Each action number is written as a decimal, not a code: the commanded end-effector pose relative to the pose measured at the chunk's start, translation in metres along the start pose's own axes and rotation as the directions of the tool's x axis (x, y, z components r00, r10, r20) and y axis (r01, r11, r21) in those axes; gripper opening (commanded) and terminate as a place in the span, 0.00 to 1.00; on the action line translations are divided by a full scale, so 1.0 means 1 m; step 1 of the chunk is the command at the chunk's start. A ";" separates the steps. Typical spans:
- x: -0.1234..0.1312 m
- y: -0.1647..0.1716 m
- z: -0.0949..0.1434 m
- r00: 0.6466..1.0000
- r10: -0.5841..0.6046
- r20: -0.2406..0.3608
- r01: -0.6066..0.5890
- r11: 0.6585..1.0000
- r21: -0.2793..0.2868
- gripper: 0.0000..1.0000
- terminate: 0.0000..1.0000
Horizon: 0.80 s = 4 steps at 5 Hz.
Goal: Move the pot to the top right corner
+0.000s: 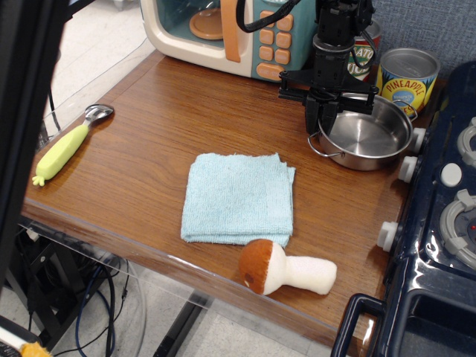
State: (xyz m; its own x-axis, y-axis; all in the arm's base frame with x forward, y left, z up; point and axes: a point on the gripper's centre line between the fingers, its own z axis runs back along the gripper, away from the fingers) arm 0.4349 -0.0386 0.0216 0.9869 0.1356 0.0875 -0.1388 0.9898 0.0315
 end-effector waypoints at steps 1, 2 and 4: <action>0.006 0.009 0.017 0.999 0.022 0.023 -0.023 0.999 0.038 1.00 0.00; 0.006 0.012 0.024 0.999 0.020 0.027 -0.021 0.999 0.050 1.00 0.00; 0.012 0.026 0.056 0.996 0.054 0.071 -0.056 0.998 0.030 1.00 0.00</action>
State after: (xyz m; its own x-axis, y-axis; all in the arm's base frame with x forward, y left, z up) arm 0.4329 -0.0215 0.0479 0.9807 0.1784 0.0801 -0.1839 0.9806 0.0683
